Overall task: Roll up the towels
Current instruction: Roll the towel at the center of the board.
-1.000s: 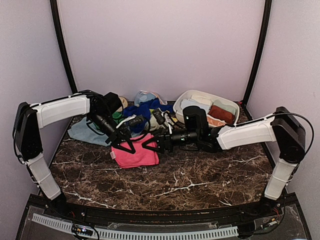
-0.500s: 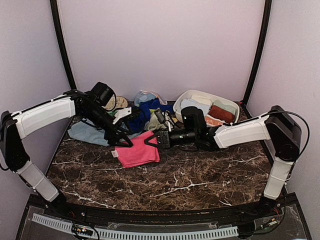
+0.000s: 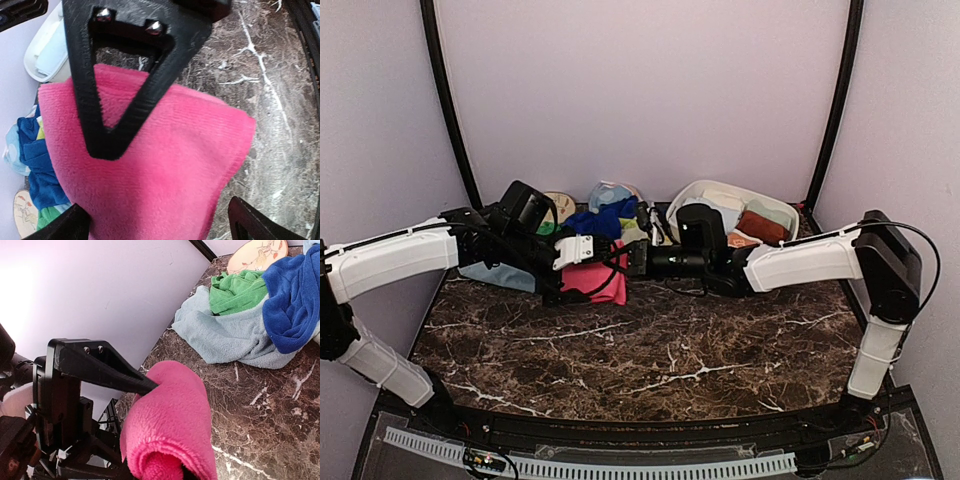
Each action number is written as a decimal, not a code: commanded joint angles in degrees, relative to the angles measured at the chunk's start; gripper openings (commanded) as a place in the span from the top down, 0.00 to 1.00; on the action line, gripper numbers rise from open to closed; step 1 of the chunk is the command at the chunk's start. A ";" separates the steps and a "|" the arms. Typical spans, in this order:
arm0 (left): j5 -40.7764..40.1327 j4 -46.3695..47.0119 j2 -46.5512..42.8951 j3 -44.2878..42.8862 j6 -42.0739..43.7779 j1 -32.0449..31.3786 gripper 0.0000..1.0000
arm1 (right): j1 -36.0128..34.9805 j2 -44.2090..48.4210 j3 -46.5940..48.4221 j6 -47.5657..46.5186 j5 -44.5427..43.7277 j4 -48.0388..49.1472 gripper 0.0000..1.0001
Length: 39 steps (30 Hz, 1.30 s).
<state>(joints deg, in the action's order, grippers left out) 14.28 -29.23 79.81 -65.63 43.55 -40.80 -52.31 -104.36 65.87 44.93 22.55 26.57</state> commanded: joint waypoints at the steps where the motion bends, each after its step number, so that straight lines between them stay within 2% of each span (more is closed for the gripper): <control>1: -10.34 9.10 -2.56 2.34 3.92 -0.25 0.02 | -1.34 -0.11 0.71 8.29 -1.55 9.92 1.00; 5: -16.19 13.61 -2.39 3.64 5.94 -0.95 0.02 | -1.92 -1.19 0.87 11.16 -0.07 12.99 1.00; 11: -17.78 14.43 -3.05 5.60 6.95 -1.25 0.02 | -2.35 -2.40 0.55 15.87 0.98 18.41 1.00; 15: -25.53 21.13 -3.51 8.22 8.44 -1.27 0.02 | -2.52 -2.99 0.67 19.10 2.36 20.90 1.00; 17: -27.81 23.43 -3.81 8.74 9.55 -1.18 0.06 | -2.89 -3.05 1.33 19.16 2.76 19.12 1.00; 19: -27.28 22.64 -4.04 8.42 10.30 -1.13 0.20 | -3.18 -3.08 1.64 18.85 2.62 16.59 1.00; 20: -26.64 21.65 -4.00 8.17 10.37 -1.13 0.32 | -3.23 -3.15 1.38 19.15 2.68 16.17 1.00; 22: -25.24 20.15 -3.88 7.86 9.82 -1.13 0.57 | -3.23 -3.04 0.67 19.48 2.13 15.48 1.00; 24: -24.64 19.73 -3.87 8.11 9.13 -1.13 0.88 | -3.23 -2.45 -1.17 19.34 1.28 15.62 1.00; 25: -24.11 19.14 -3.81 8.09 8.82 -1.13 0.99 | -3.23 -2.17 -2.03 19.28 0.93 16.29 1.00; 26: -23.41 18.24 -3.79 8.00 8.33 -1.13 1.00 | -3.23 -1.73 -2.41 18.92 0.77 16.80 0.98; 28: -21.26 15.78 -3.72 7.52 7.08 -1.06 1.00 | -3.23 -0.72 -2.88 16.14 0.68 16.21 0.76; 29: -19.23 13.66 -3.70 6.65 5.83 -0.78 1.00 | -3.12 0.07 -3.19 13.35 0.36 15.21 0.68; 30: -15.79 10.59 -3.51 5.21 4.31 -0.12 1.00 | -2.88 1.12 -3.77 10.48 -0.14 14.13 0.61; 32: -4.51 2.70 -2.72 1.46 0.96 1.85 1.00 | -2.01 4.23 -5.56 2.86 -2.04 11.28 0.39; 33: 0.84 -0.67 -2.02 -0.60 -0.84 3.09 1.00 | -1.55 6.07 -6.88 -1.81 -3.38 10.06 0.18; 34: 7.24 -5.08 -0.95 -2.74 -2.02 4.38 1.00 | -1.31 8.08 -8.42 -6.52 -4.71 9.39 0.03; 37: 20.34 -15.54 2.88 -8.15 -3.50 7.24 1.00 | -1.35 14.45 -15.04 -17.61 -9.35 11.95 0.00; 39: 24.97 -18.66 4.67 -9.74 -4.69 7.95 1.00 | -1.39 17.49 -19.88 -21.56 -9.45 17.09 0.00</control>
<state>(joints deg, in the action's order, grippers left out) 20.32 -33.95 81.78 -71.50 43.66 -34.76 -53.91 -93.17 52.75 39.05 16.95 37.10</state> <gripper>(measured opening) 0.176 0.998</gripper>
